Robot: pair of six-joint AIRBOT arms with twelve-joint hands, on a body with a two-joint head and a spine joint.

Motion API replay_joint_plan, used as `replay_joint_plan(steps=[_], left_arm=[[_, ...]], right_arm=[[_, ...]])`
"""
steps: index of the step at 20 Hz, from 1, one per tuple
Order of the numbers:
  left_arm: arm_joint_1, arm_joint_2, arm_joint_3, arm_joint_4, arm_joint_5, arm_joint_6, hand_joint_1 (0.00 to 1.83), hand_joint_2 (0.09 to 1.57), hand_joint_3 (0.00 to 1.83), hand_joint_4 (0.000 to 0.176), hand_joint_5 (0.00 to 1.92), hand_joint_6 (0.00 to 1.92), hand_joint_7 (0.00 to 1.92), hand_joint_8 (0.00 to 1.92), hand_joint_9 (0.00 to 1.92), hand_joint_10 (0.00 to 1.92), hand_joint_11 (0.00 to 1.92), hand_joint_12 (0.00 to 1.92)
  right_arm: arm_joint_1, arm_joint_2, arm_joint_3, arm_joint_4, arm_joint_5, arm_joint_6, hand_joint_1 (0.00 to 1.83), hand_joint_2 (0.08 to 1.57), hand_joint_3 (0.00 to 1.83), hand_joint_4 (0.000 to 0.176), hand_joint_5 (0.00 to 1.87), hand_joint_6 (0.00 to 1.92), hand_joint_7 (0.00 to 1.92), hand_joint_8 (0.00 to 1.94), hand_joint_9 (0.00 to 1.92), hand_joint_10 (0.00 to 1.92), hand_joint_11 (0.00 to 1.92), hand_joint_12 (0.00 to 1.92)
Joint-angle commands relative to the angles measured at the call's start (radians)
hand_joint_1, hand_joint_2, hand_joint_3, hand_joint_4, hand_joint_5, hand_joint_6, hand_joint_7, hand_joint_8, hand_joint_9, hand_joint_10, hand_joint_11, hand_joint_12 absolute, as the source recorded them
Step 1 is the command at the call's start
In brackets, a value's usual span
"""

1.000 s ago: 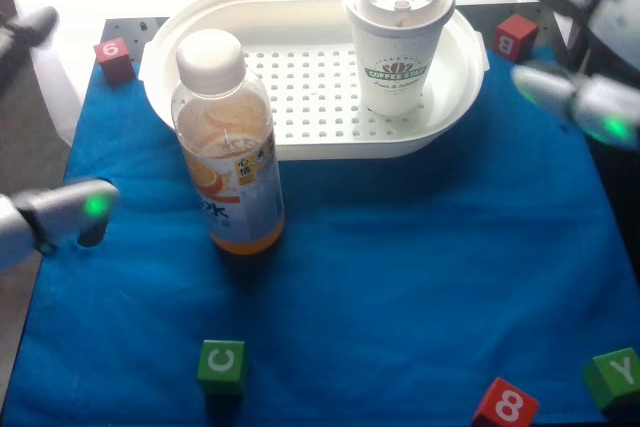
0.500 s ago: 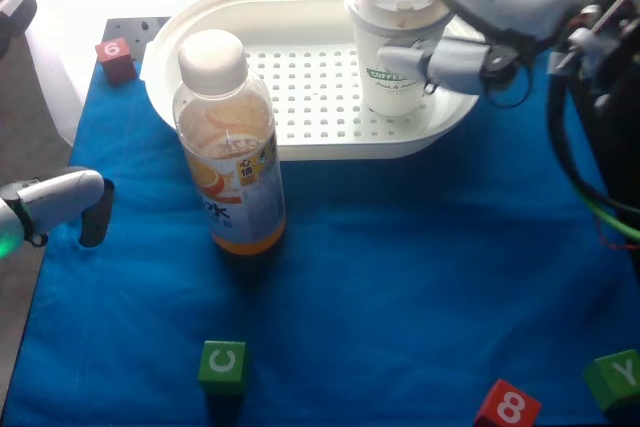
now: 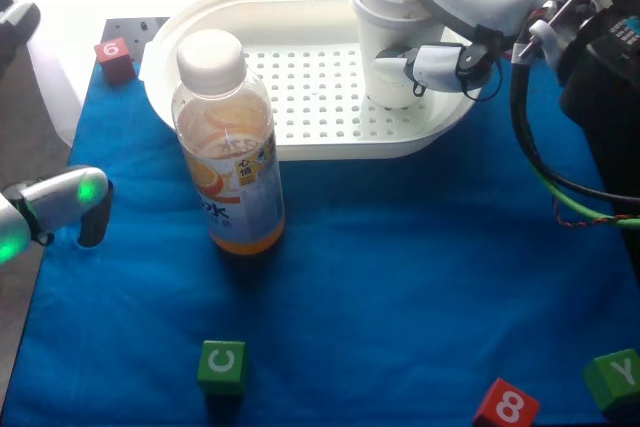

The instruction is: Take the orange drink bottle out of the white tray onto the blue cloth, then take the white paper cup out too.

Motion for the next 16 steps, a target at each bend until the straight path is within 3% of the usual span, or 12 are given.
replay_joint_plan(steps=[1,4,6,7,8,9,10,11,13,14,15,16], left_arm=[[-0.002,0.0,0.009,0.01,-0.124,-0.009,0.6,1.05,0.01,0.114,0.01,0.0,0.0,0.0,0.0,0.0,0.02,0.01],[-0.002,-0.002,0.011,0.005,-0.13,-0.019,0.56,1.1,0.02,0.102,0.02,0.01,0.0,0.0,0.0,0.0,0.02,0.01],[-0.002,-0.003,0.013,0.003,-0.13,-0.023,0.45,1.13,0.03,0.106,0.01,0.0,0.0,0.0,0.0,0.0,0.03,0.02],[-0.002,-0.004,0.013,0.001,-0.131,-0.023,0.45,1.13,0.03,0.106,0.01,0.0,0.0,0.0,0.0,0.0,0.03,0.02],[-0.002,-0.005,0.013,0.0,-0.133,-0.024,0.43,1.15,0.03,0.109,0.02,0.0,0.0,0.0,0.0,0.0,0.02,0.02],[-0.002,-0.005,0.012,-0.001,-0.135,-0.025,0.39,1.18,0.03,0.096,0.02,0.0,0.0,0.0,0.0,0.0,0.0,0.02],[-0.002,-0.006,0.012,-0.003,-0.136,-0.026,0.39,1.18,0.03,0.096,0.02,0.0,0.0,0.0,0.0,0.0,0.0,0.02],[-0.002,-0.007,0.012,-0.004,-0.137,-0.027,0.36,1.19,0.02,0.097,0.02,0.0,0.0,0.0,0.0,0.0,0.0,0.0],[0.001,-0.008,0.011,-0.007,-0.14,-0.028,0.36,1.21,0.02,0.095,0.01,0.0,0.0,0.0,0.0,0.0,0.0,0.0],[0.002,-0.008,0.011,-0.008,-0.14,-0.028,0.36,1.21,0.02,0.095,0.01,0.0,0.0,0.0,0.0,0.0,0.0,0.0],[0.003,-0.008,0.011,-0.009,-0.141,-0.028,0.37,1.23,0.02,0.083,0.02,0.0,0.0,0.0,0.0,0.0,0.03,0.02],[0.004,-0.008,0.01,-0.011,-0.142,-0.029,0.37,1.23,0.02,0.083,0.02,0.0,0.0,0.0,0.0,0.0,0.03,0.02]], right_arm=[[0.016,-0.003,0.01,-0.004,0.118,0.016,0.68,1.11,0.0,0.008,0.0,0.0,0.0,0.0,0.0,0.0,0.0,0.0],[0.016,-0.007,0.041,-0.004,0.118,0.094,0.65,1.14,0.0,0.0,0.0,0.0,0.0,0.0,0.0,0.0,0.05,0.03],[0.015,-0.008,0.042,-0.004,0.116,0.105,0.64,1.17,0.01,0.0,0.05,0.02,0.0,0.0,0.1,0.05,0.0,0.94],[0.015,-0.008,0.041,-0.004,0.116,0.112,0.64,1.17,0.01,0.0,0.05,0.02,0.0,0.0,0.1,0.05,0.0,0.94],[0.015,-0.007,0.04,-0.004,0.116,0.117,0.67,1.18,0.01,0.0,0.14,0.05,0.09,0.02,0.22,0.1,0.0,1.26],[0.015,-0.007,0.04,-0.004,0.116,0.119,0.68,1.19,0.01,0.0,0.14,0.47,0.29,0.07,0.18,0.83,0.0,1.69],[0.015,-0.007,0.037,-0.004,0.116,0.122,0.68,1.19,0.01,0.0,0.14,0.47,0.29,0.07,0.18,0.83,0.0,1.69],[0.015,-0.007,0.036,-0.004,0.116,0.125,0.7,1.19,0.0,0.0,0.02,1.02,0.33,0.31,0.19,1.31,0.16,1.86],[0.015,-0.007,0.029,-0.005,0.116,0.134,0.74,1.17,0.0,0.0,0.0,1.29,0.21,0.89,0.31,1.58,0.43,1.91],[0.015,-0.007,0.025,-0.005,0.116,0.136,0.74,1.17,0.0,0.0,0.0,1.29,0.21,0.89,0.31,1.58,0.43,1.91],[0.015,-0.007,0.021,-0.007,0.116,0.136,0.79,1.17,0.0,0.0,0.03,1.35,0.21,1.13,0.35,1.71,0.52,1.92],[0.015,-0.007,0.016,-0.015,0.116,0.136,0.79,1.17,0.0,0.0,0.03,1.35,0.21,1.13,0.35,1.71,0.52,1.92]])
